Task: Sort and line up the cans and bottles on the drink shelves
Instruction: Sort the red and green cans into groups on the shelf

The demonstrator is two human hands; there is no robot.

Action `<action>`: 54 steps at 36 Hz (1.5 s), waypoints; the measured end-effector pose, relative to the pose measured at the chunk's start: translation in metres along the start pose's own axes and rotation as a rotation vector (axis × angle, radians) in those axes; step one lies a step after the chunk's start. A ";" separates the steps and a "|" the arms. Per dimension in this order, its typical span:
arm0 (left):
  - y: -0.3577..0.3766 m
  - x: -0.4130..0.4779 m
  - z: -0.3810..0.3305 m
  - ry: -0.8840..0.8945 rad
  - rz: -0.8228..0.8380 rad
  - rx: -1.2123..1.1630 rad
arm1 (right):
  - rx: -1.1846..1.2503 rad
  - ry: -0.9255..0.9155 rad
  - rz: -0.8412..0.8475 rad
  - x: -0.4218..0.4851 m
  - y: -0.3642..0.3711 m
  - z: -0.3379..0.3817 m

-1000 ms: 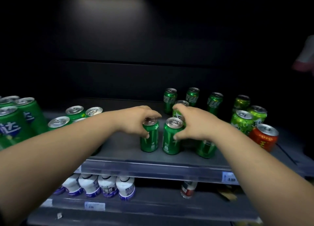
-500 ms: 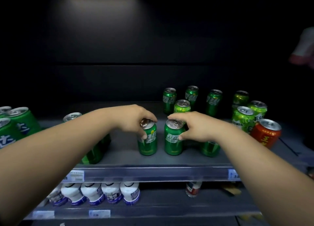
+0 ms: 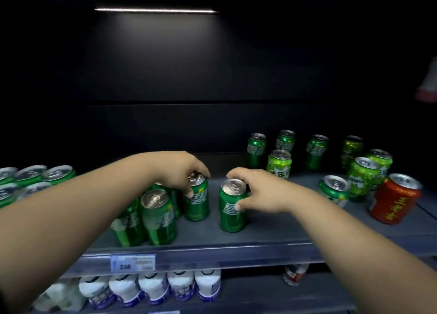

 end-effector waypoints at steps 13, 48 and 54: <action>-0.001 0.004 0.010 0.099 -0.049 -0.081 | 0.213 0.039 -0.054 0.007 0.031 0.034; -0.024 0.035 -0.031 0.257 -0.086 -0.109 | 0.269 0.099 -0.145 -0.019 0.005 0.018; -0.032 0.063 -0.097 0.356 -0.128 -0.063 | 0.276 0.145 -0.285 -0.059 -0.055 -0.047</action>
Point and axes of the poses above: each hand's wrist, its own x-axis towards the middle knuckle, its own y-axis out of the palm, z = x × y, the point moved 9 cm from there along x, towards the middle knuckle, and after that the axes turned 1 degree about -x, right-handed, at the moved point
